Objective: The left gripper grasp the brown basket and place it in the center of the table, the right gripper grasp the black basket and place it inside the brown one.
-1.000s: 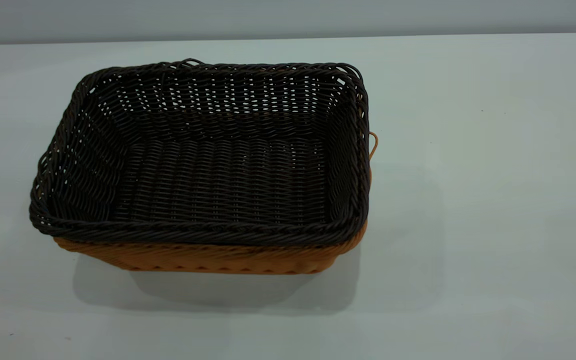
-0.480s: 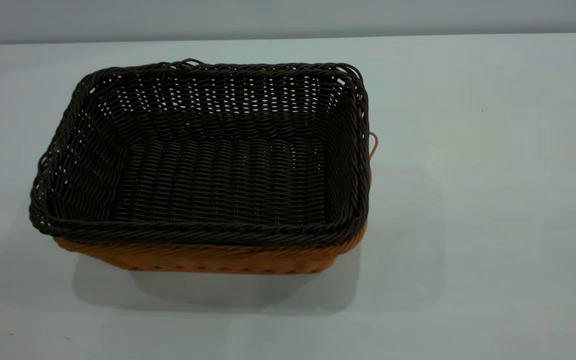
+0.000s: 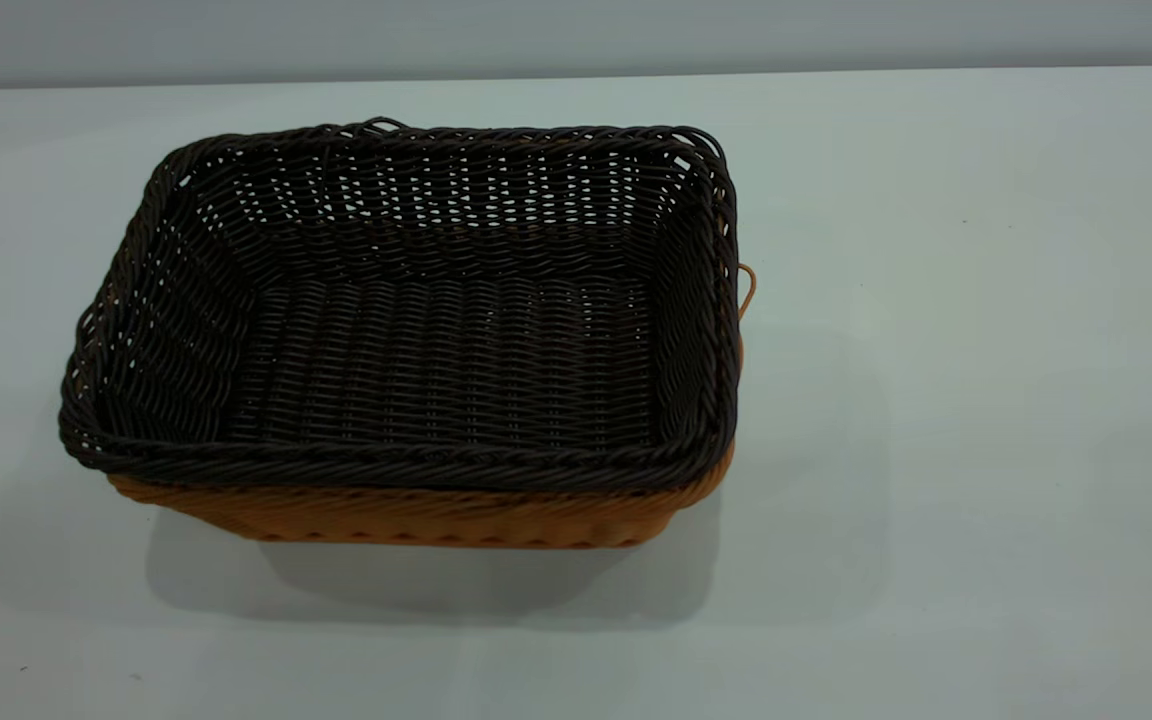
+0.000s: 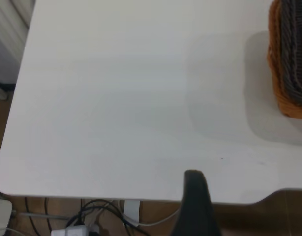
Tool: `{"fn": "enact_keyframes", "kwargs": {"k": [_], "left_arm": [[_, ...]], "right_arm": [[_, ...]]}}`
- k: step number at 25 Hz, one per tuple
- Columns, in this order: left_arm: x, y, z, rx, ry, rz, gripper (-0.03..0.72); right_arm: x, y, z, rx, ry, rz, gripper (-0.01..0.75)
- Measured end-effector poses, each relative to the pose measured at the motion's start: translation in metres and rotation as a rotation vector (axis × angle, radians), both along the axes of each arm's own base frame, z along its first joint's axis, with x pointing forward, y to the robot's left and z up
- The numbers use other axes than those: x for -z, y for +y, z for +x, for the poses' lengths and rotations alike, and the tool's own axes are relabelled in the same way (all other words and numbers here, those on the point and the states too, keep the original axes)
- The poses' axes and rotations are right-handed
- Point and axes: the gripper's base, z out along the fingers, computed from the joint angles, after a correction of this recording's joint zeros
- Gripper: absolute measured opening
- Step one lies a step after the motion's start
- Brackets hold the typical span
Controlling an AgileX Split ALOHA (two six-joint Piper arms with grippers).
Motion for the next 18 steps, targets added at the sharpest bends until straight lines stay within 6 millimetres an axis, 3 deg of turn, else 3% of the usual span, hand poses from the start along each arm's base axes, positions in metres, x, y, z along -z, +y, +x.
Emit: {"fn": "enact_keyframes", "kwargs": {"k": [18], "left_arm": [[0.001, -0.004, -0.013, 0.013, -0.095, -0.042, 0.509]], "right_arm": [[0.000, 0.000, 0.000, 0.000, 0.000, 0.000, 0.590]]}}
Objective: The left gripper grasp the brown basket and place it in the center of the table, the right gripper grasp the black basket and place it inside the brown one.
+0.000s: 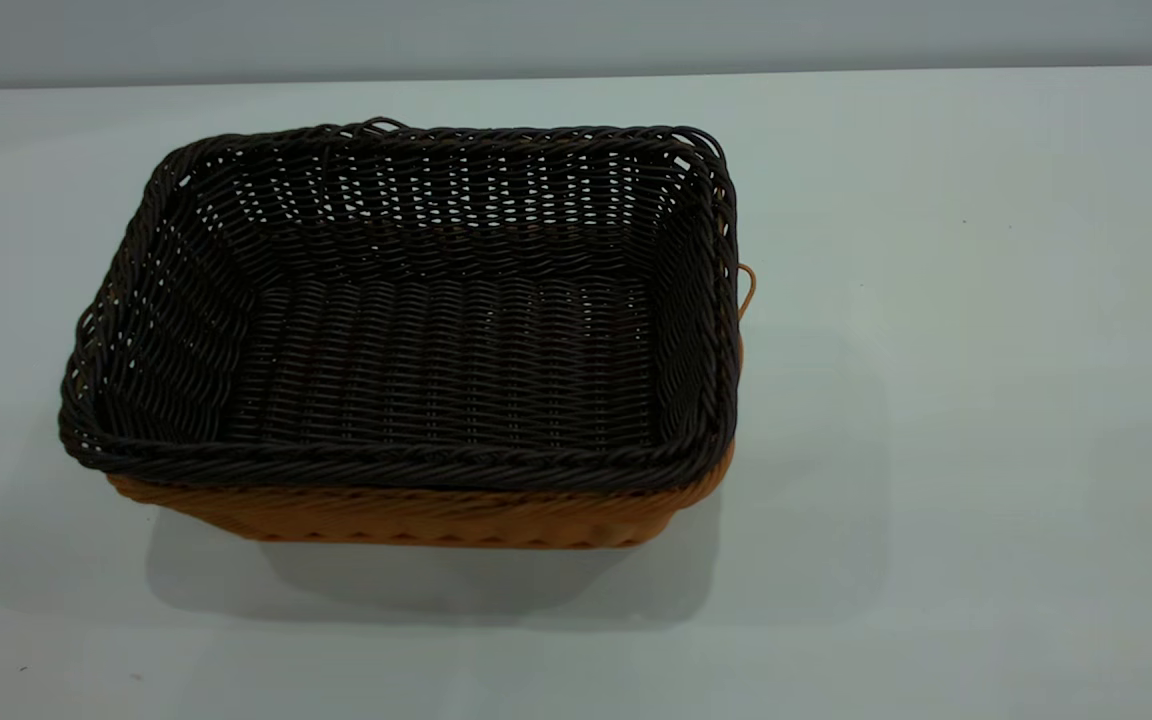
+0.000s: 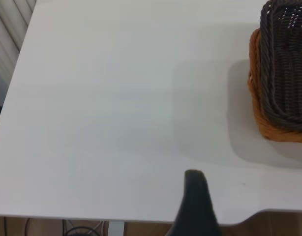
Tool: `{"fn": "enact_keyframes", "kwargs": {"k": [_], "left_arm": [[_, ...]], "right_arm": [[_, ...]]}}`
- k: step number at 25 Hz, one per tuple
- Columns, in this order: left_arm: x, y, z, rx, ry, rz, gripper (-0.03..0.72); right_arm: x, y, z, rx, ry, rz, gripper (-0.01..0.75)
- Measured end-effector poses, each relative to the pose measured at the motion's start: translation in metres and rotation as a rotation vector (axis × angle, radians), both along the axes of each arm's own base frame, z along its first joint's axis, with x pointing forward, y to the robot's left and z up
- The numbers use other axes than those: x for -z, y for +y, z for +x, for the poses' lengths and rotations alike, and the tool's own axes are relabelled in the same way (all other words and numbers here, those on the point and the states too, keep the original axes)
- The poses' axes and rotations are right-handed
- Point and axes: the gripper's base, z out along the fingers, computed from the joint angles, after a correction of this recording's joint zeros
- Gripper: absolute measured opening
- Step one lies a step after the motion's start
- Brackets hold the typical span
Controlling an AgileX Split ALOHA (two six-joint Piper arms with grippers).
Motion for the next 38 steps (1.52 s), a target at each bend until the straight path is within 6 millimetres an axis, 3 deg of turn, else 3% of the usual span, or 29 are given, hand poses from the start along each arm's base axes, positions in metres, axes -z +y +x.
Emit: {"fn": "enact_keyframes", "kwargs": {"k": [20, 31, 38], "left_arm": [[0.0000, 0.0000, 0.0000, 0.007, 0.000, -0.001, 0.509], [0.0000, 0.0000, 0.0000, 0.008, 0.000, 0.000, 0.509], [0.0000, 0.0000, 0.0000, 0.008, 0.000, 0.000, 0.509]], "right_arm": [[0.0000, 0.0002, 0.0001, 0.014, 0.000, 0.001, 0.590], [0.0004, 0.0004, 0.0051, 0.450, 0.002, -0.013, 0.590], [0.0009, -0.0060, 0.0052, 0.564, 0.013, 0.003, 0.590]]}}
